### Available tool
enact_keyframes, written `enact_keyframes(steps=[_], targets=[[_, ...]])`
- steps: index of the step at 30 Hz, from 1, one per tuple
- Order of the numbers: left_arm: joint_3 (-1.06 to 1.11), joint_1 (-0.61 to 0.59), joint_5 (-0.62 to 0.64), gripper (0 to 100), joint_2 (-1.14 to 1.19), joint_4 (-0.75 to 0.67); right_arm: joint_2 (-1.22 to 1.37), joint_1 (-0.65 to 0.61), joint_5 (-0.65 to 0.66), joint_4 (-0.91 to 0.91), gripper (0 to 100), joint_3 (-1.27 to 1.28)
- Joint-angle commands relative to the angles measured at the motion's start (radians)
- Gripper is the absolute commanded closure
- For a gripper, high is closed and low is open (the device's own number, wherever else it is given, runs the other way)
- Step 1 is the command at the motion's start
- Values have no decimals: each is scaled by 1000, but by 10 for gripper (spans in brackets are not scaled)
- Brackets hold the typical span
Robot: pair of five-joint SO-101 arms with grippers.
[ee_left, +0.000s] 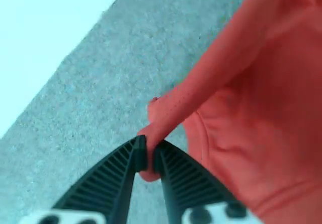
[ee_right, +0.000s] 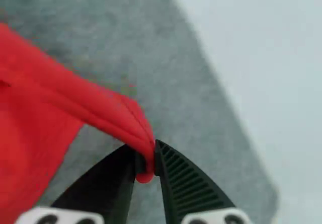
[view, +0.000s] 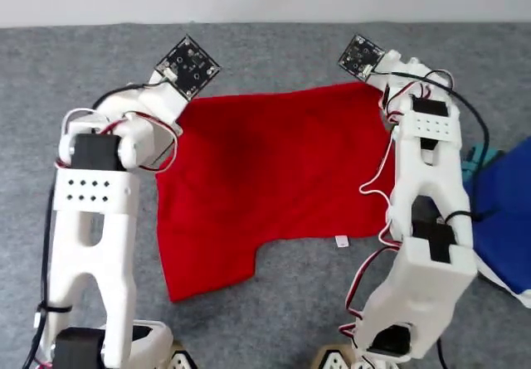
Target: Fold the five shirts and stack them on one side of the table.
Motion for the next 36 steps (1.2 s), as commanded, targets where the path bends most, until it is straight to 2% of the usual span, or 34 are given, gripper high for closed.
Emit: enact_keyframes(steps=[1, 8, 17, 20, 23, 26, 32, 36], targets=[[-183, -18, -15, 986, -2, 55, -90, -4, 9, 107, 988, -63], [-282, -11, -15, 986, 54, 15, -125, -5, 5, 142, 988, -58], [-248, 2, -92, 986, 72, 328, -216, -2, 8, 452, 988, -57], [-203, 5, -104, 986, 71, 364, -240, 2, 6, 496, 988, -57], [-170, 3, -100, 986, 71, 301, -260, 12, 6, 479, 987, -60], [-185, 2, -34, 986, 63, 195, -292, 16, 5, 398, 987, -60], [-398, -60, -9, 985, 72, 149, -417, 16, 3, 240, 987, -60], [-410, -126, -15, 985, 74, -8, -406, 16, 3, 148, 988, -55]])
